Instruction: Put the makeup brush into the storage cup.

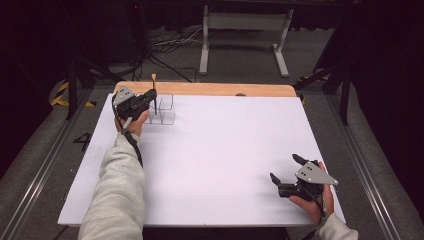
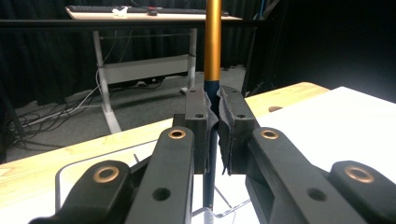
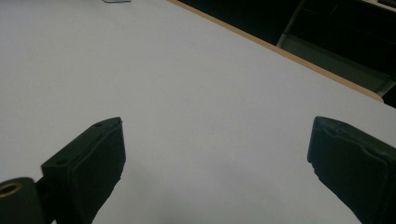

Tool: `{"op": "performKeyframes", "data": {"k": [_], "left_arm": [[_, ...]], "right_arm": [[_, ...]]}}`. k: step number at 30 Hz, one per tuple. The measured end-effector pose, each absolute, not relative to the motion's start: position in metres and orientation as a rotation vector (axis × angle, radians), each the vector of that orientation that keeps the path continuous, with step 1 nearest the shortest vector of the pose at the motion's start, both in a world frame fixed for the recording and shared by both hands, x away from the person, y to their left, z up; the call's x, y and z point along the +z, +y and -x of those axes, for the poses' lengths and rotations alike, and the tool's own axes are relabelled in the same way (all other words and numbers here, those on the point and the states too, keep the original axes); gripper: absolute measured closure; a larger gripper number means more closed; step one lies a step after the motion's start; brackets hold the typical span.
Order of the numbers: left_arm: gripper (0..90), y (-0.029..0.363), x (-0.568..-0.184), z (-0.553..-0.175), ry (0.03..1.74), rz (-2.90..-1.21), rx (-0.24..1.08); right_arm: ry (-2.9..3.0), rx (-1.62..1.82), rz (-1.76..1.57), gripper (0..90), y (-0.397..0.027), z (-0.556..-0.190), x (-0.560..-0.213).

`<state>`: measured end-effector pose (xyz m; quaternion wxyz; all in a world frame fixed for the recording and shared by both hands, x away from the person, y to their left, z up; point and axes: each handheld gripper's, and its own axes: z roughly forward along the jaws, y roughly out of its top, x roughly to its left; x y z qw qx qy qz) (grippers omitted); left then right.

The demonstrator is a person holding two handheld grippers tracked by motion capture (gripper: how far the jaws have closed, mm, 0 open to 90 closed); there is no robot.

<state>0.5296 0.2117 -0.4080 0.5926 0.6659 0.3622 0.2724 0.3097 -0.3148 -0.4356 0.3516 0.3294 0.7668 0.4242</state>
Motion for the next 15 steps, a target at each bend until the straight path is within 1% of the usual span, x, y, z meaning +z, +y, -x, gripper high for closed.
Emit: {"op": "performKeyframes", "data": {"k": [15], "left_arm": [[82.7, 0.2132, -0.4050, -0.5280, 0.850, -1.542, 0.636]], "right_arm": [[1.994, 1.093, -0.850, 5.0, -0.3139, -0.3099, -0.4363]]}}
